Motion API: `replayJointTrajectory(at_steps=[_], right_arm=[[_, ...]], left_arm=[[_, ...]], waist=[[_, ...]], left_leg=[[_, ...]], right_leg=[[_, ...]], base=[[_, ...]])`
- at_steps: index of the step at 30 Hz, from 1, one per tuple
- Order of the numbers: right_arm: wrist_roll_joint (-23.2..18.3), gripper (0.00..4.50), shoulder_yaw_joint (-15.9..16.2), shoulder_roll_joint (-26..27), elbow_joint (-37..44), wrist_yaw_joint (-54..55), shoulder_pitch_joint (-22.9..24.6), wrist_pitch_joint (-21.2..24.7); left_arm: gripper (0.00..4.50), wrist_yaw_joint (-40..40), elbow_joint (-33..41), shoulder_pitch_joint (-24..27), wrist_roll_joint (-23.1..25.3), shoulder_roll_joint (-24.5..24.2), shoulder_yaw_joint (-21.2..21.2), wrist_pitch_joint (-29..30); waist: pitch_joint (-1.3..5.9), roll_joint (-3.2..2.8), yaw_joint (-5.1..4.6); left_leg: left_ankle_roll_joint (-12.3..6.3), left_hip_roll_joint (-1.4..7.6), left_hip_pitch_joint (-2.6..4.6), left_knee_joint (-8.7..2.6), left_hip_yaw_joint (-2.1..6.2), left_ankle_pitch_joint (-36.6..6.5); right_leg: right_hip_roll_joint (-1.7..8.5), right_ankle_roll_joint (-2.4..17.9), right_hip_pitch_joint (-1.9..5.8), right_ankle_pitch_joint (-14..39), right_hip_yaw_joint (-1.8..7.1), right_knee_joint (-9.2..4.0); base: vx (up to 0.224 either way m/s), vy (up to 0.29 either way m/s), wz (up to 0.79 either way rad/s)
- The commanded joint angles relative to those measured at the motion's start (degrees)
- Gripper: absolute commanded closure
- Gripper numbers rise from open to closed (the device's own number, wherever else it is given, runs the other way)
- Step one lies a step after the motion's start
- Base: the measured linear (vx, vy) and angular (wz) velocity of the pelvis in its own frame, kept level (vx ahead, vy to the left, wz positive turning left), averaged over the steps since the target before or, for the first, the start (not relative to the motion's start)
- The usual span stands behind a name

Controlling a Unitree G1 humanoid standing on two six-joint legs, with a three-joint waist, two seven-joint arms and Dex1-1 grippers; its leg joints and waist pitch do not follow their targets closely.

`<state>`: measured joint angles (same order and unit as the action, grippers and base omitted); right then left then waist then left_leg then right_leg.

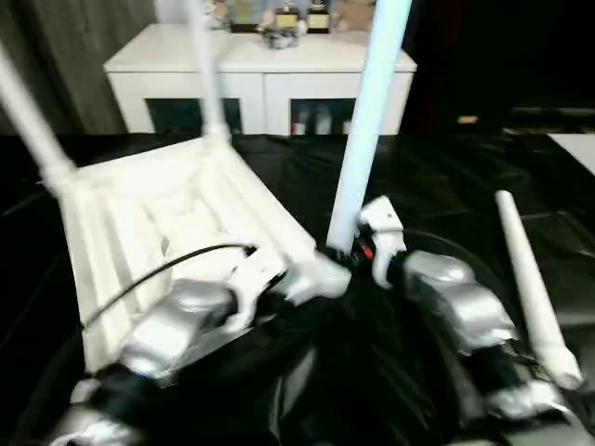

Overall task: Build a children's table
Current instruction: Rotate leg to tighten

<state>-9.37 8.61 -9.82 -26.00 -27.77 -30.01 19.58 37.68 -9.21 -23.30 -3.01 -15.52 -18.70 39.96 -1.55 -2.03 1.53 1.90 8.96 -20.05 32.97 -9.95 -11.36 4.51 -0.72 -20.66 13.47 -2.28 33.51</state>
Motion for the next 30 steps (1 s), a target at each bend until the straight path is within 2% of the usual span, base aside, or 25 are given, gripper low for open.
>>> replayJointTrajectory(at_steps=[1, 3, 4, 5, 6, 7, 11, 14, 16, 17, 19, 20, 21, 22, 23, 25, 26, 27, 28, 30], right_arm=[[3.8, 2.64, -2.3, 1.5, -15.1, 13.0, 2.6, 6.4], [3.2, 2.64, -3.7, 3.3, -17.8, 16.7, 1.4, 5.9], [2.2, 2.64, -5.0, 5.1, -20.2, 19.5, 0.3, 5.6], [2.2, 2.64, -5.3, 6.1, -22.0, 21.1, -0.5, 5.0], [2.1, 2.64, -5.7, 7.0, -23.4, 22.6, -1.2, 4.8], [2.2, 2.64, -6.0, 7.6, -24.5, 23.7, -1.9, 4.4], [2.6, 2.64, -6.4, 8.7, -26.1, 24.6, -3.4, 4.4], [3.1, 2.64, -6.3, 9.0, -27.0, 25.0, -4.4, 3.5], [3.5, 2.64, -6.5, 9.3, -28.4, 25.5, -5.4, 2.6], [3.6, 2.64, -6.5, 9.3, -28.5, 25.6, -5.5, 2.4], [3.7, 2.64, -6.7, 9.8, -30.0, 25.5, -6.7, 0.6], [3.8, 2.64, -6.7, 9.8, -30.1, 25.6, -6.7, 0.5], [3.4, 2.64, -6.9, 9.9, -29.8, 24.5, -7.1, -0.6], [3.0, 2.29, -7.1, 10.0, -29.5, 23.1, -7.3, -0.9], [2.9, 2.08, -7.2, 10.1, -29.2, 22.9, -7.3, -1.2], [2.8, 1.94, -7.5, 10.0, -27.6, 22.8, -7.7, -2.2], [2.6, 1.94, -7.5, 10.0, -27.1, 22.5, -7.8, -2.2], [2.6, 1.94, -7.5, 10.0, -27.1, 22.5, -7.8, -2.2], [2.6, 1.94, -7.5, 10.0, -27.1, 22.5, -7.8, -2.2], [2.6, 1.94, -7.5, 10.0, -27.1, 22.5, -7.8, -2.2]], left_arm=[[4.50, -5.6, -0.9, -3.2, 0.2, 5.7, 0.9, 0.9], [4.50, -8.1, -2.9, -4.3, 0.8, 8.7, 0.3, 0.9], [4.50, -9.8, -4.7, -5.3, 1.3, 11.3, -0.5, 0.9], [4.50, -10.7, -5.5, -5.9, 1.6, 12.9, -1.2, 1.0], [4.50, -11.1, -6.0, -6.3, 1.7, 14.0, -1.8, 1.2], [4.50, -11.3, -6.2, -6.6, 1.9, 14.6, -2.2, 1.5], [4.50, -11.5, -6.0, -6.5, 2.4, 14.5, -1.9, 1.7], [4.50, -11.5, -6.6, -6.5, 2.8, 13.9, -1.4, 1.2], [4.50, -12.0, -7.3, -7.0, 3.1, 13.6, -0.5, 0.8], [4.50, -12.0, -7.4, -7.0, 3.1, 13.6, -0.4, 0.8], [4.50, -12.2, -7.9, -7.3, 3.3, 13.5, 0.2, 0.5], [4.50, -12.2, -7.9, -7.3, 3.3, 13.5, 0.2, 0.5], [4.50, -12.0, -7.8, -7.3, 3.2, 13.3, 0.4, 0.4], [4.50, -11.8, -7.7, -7.3, 3.2, 13.1, 0.5, 0.2], [4.50, -11.7, -7.7, -7.2, 3.2, 13.0, 0.5, 0.0], [4.50, -10.9, -7.5, -7.1, 3.1, 12.5, 0.5, -1.0], [4.50, -10.7, -7.4, -7.1, 3.1, 12.4, 0.5, -1.3], [4.50, -10.7, -7.4, -7.1, 3.1, 12.4, 0.5, -1.3], [4.50, -10.7, -7.4, -7.1, 3.1, 12.4, 0.5, -1.3], [4.50, -10.7, -7.4, -7.1, 3.1, 12.4, 0.5, -1.3]], waist=[[0.87, -0.33, -0.59], [0.83, -0.58, -0.92], [0.76, -0.49, -1.13], [0.77, -0.74, -1.05], [0.68, -0.69, -1.14], [0.65, -0.49, -1.35], [0.61, -0.85, -1.95], [0.70, -0.93, -2.00], [0.57, -0.60, -2.18], [0.56, -0.63, -2.23], [0.40, -0.73, -2.35], [0.37, -0.87, -2.46], [0.38, -1.25, -2.59], [0.58, -1.31, -2.61], [0.65, -1.32, -2.49], [0.53, -1.24, -2.22], [0.62, -1.16, -2.18], [0.65, -0.71, -2.02], [0.60, -0.66, -1.70], [0.50, -0.92, -1.46]], left_leg=[[5.77, 3.61, 0.51, -5.83, 3.32, -32.5], [6.15, 3.58, 0.73, -6.01, 3.53, -34.8], [6.06, 3.45, 1.01, -5.97, 3.41, -36.2], [6.04, 3.39, 1.38, -5.85, 3.39, -37.0], [5.74, 3.22, 1.71, -5.72, 3.40, -38.1], [5.27, 3.15, 1.59, -5.71, 3.44, -38.5], [5.44, 3.21, 1.50, -6.07, 3.87, -41.6], [5.70, 3.30, 1.45, -6.46, 3.98, -42.8], [5.57, 3.13, 1.62, -6.43, 3.93, -43.9], [5.45, 3.08, 1.58, -6.45, 3.94, -44.1], [5.03, 2.93, 2.24, -6.40, 3.89, -46.1], [5.04, 2.96, 2.29, -6.49, 3.97, -46.8], [5.32, 3.19, 2.01, -7.06, 4.16, -48.0], [5.48, 3.35, 1.61, -7.48, 4.28, -48.0], [5.47, 3.37, 1.61, -7.57, 4.19, -47.6], [4.96, 3.18, 2.00, -7.21, 3.77, -45.4], [4.87, 3.18, 2.06, -7.02, 3.72, -44.9], [4.54, 3.14, 1.93, -6.83, 3.59, -43.4], [3.88, 3.18, 1.50, -6.93, 3.53, -41.4], [3.66, 3.26, 1.63, -6.82, 3.37, -39.6]], right_leg=[[4.28, 5.7, -0.44, 30.3, 1.81, -5.80], [4.07, 5.2, -0.53, 29.8, 1.44, -6.02], [3.94, 4.8, -0.97, 29.9, 1.44, -6.36], [3.92, 4.6, -1.25, 30.2, 1.44, -6.53], [3.90, 4.2, -1.58, 31.4, 1.33, -6.82], [3.94, 3.6, -1.56, 32.4, 1.25, -7.04], [3.79, 2.5, -1.65, 33.2, 0.76, -7.20], [3.75, 2.5, -1.53, 31.1, 0.66, -7.11], [3.68, 2.4, -1.90, 32.0, 0.47, -7.28], [3.70, 2.2, -1.87, 32.5, 0.40, -7.33], [3.60, 1.3, -2.36, 34.7, -0.29, -7.94], [3.58, 1.2, -2.25, 34.6, -0.58, -7.94], [3.52, 1.4, -1.61, 32.5, -1.05, -7.68], [3.59, 1.8, -0.91, 29.2, -1.06, -7.37], [3.68, 2.1, -0.89, 28.1, -0.91, -7.36], [4.09, 3.0, -1.59, 28.5, -0.48, -7.91], [4.23, 3.3, -1.65, 28.8, -0.37, -7.98], [4.31, 3.2, -1.62, 29.0, -0.26, -8.06], [4.53, 3.5, -1.28, 28.8, -0.03, -7.91], [4.73, 4.2, -1.54, 28.6, 0.32, -7.92]], base=[[0.000, 0.000, 0.00], [0.000, 0.000, 0.00], [0.000, 0.000, 0.00], [0.000, 0.000, 0.00], [0.000, 0.000, 0.00], [0.000, 0.000, 0.00], [0.000, 0.000, 0.00], [0.000, 0.000, 0.00], [0.000, 0.000, 0.00], [0.000, 0.000, 0.00], [0.000, 0.000, 0.00], [0.000, 0.000, 0.00], [0.000, 0.000, 0.00], [0.000, 0.000, 0.00], [0.000, 0.000, 0.00], [0.000, 0.000, 0.00], [0.000, 0.000, 0.00], [0.000, 0.000, 0.00], [0.000, 0.000, 0.00], [0.000, 0.000, 0.00]])
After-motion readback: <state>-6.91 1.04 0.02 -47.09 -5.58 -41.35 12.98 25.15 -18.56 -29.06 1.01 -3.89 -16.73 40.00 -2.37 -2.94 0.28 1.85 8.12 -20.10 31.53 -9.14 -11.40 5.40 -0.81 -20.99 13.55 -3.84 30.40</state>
